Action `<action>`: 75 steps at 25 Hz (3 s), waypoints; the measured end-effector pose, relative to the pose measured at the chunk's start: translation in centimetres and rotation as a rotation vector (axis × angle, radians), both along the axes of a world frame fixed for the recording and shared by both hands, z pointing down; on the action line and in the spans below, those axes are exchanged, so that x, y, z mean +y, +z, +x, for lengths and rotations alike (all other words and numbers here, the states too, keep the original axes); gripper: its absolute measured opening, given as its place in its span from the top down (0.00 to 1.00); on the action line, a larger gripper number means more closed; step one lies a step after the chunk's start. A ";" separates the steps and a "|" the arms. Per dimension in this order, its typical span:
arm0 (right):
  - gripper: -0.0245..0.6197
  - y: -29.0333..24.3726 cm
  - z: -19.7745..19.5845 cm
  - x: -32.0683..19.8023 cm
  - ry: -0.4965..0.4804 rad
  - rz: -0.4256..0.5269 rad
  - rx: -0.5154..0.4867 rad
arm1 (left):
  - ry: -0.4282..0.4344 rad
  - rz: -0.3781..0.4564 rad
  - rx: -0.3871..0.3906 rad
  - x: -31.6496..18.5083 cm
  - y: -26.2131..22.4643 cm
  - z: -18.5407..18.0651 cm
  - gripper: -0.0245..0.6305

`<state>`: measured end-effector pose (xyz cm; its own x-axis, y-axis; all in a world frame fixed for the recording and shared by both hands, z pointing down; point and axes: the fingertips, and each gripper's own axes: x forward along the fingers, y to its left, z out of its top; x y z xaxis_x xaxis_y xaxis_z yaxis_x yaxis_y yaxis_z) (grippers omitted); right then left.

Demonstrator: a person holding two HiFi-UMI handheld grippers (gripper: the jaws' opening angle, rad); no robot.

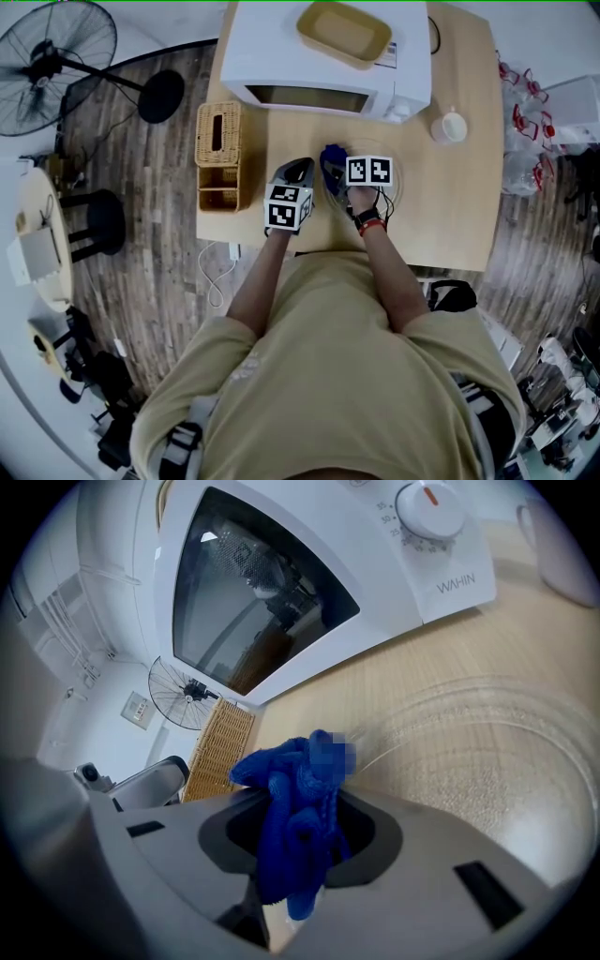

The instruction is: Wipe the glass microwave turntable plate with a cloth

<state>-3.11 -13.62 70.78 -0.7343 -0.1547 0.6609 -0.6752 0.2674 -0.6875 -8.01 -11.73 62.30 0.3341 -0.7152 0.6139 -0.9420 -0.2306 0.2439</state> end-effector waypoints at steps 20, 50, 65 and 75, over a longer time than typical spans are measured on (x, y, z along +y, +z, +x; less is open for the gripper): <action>0.75 0.0 3.5 -0.3 0.018 0.029 0.076 | 0.049 -0.014 0.005 0.1 0.2 2.3 0.93; 0.75 -0.2 8.2 -0.6 0.040 0.079 0.169 | 0.086 -0.009 0.006 0.6 0.1 4.4 0.93; 0.75 -0.1 10.9 -1.1 0.088 0.079 0.195 | 0.151 0.006 0.024 0.6 0.0 6.7 0.93; 0.75 -0.1 13.2 -1.3 0.139 0.073 0.210 | 0.179 0.000 0.026 0.6 0.5 7.7 0.93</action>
<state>10.05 -14.89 70.67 -0.5502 -0.2977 0.7802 -0.8350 0.2055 -0.5104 -0.33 -11.13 62.83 0.4720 -0.6427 0.6035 -0.8791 -0.3943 0.2677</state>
